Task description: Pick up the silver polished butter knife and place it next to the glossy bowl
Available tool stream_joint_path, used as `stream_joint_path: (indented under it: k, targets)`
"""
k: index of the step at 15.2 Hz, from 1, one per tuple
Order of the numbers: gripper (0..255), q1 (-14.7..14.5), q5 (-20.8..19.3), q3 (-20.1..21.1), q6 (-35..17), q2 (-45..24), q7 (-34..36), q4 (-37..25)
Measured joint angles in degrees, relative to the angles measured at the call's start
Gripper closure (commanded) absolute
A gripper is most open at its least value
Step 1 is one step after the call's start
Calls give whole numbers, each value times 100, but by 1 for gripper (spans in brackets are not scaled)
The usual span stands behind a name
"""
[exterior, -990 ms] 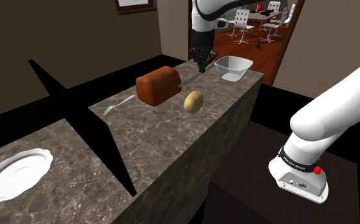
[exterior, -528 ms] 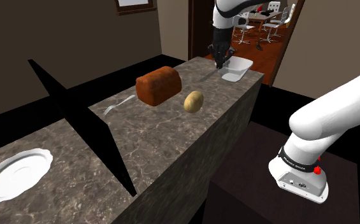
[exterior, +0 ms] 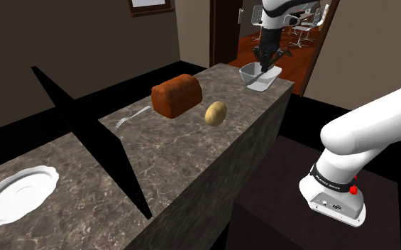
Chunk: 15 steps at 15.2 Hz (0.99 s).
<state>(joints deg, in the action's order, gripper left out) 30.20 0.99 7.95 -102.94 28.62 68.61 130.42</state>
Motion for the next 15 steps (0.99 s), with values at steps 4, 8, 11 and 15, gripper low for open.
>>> stream_joint_path:
  k: [4,8,11,15]
  targets:
    - [255,222,-200,-436,-40,4,-562,33]
    - [255,272,-250,-533,-288,-42,-687,233]
    - [255,276,-256,-539,-530,-69,-689,449]
    - [255,270,-254,-524,-836,-108,-661,716]
